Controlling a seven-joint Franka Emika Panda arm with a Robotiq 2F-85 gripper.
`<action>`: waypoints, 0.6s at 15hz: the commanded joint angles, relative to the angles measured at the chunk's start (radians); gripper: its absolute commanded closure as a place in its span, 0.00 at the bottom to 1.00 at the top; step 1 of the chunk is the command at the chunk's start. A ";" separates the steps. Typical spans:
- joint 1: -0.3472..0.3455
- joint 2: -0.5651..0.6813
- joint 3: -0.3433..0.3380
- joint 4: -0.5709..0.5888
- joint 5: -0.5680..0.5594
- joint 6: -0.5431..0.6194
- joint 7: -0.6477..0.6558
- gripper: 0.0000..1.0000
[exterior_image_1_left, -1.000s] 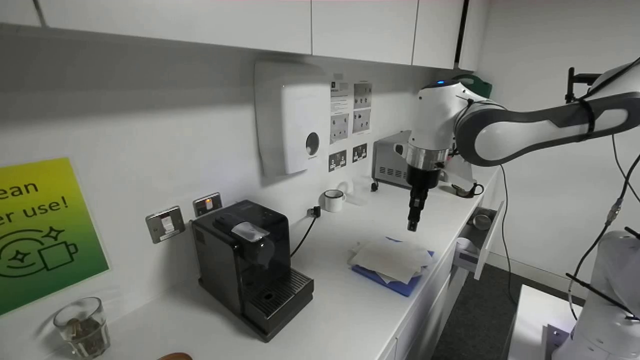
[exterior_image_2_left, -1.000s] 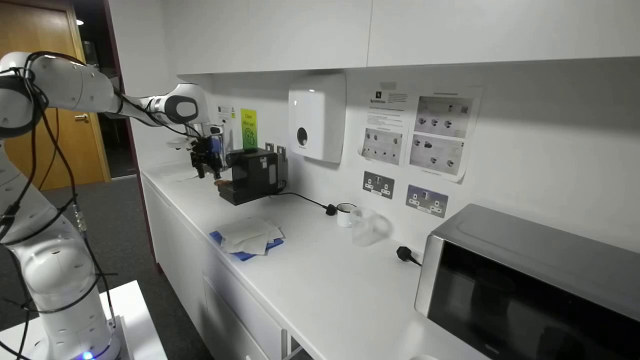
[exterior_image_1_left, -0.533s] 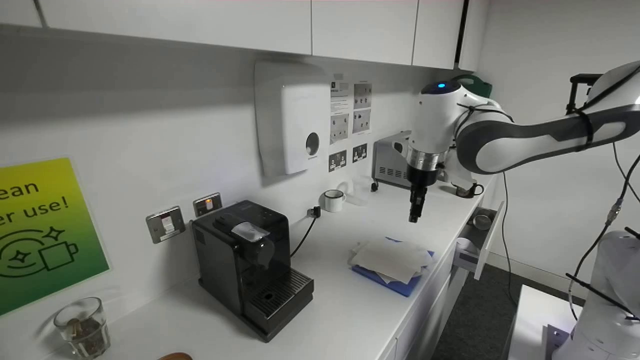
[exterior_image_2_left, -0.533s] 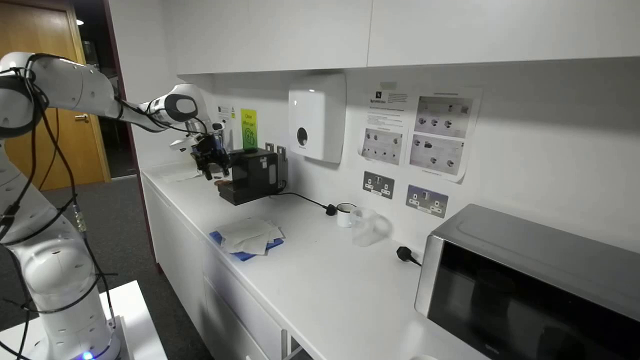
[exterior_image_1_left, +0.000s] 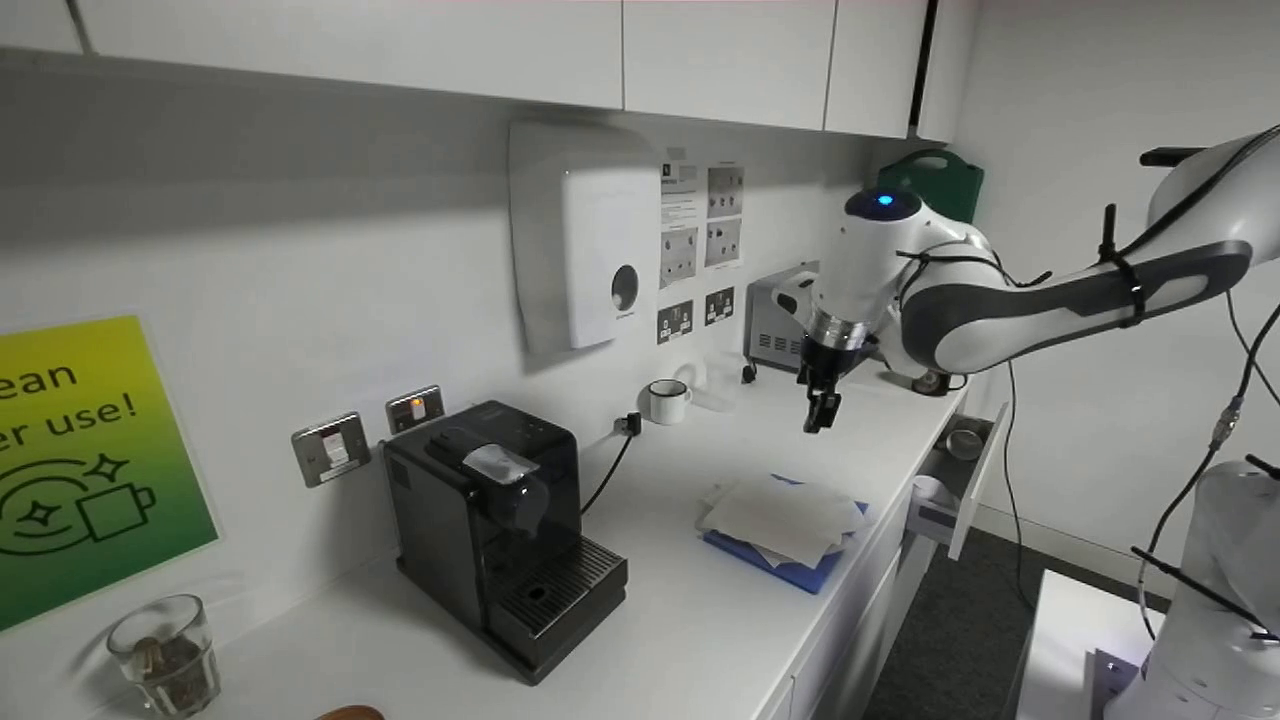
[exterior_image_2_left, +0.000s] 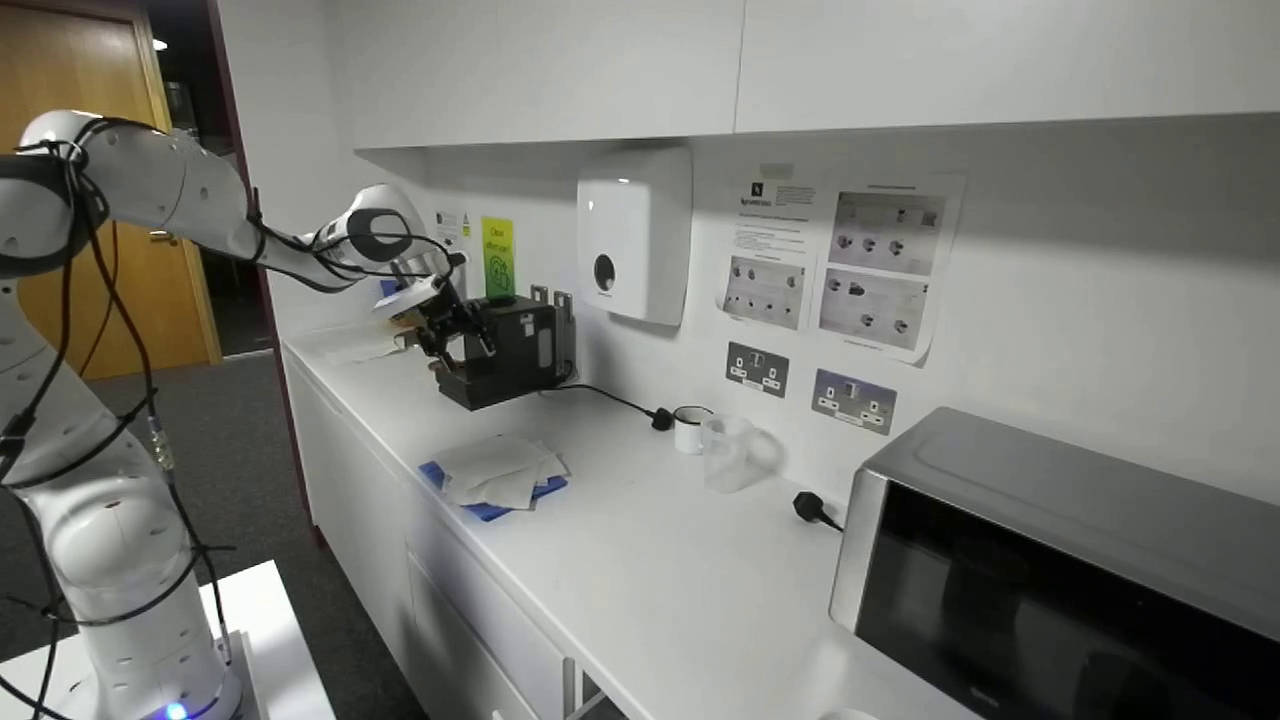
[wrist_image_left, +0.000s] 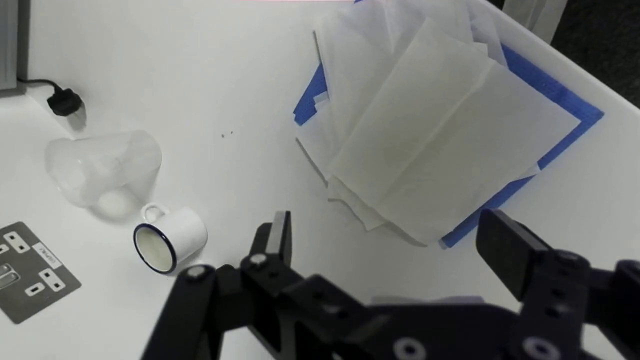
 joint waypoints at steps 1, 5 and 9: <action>0.006 0.039 -0.053 -0.055 0.010 0.153 -0.097 0.00; 0.009 0.089 -0.075 -0.113 0.048 0.276 -0.146 0.00; 0.010 0.116 -0.075 -0.181 0.095 0.381 -0.141 0.00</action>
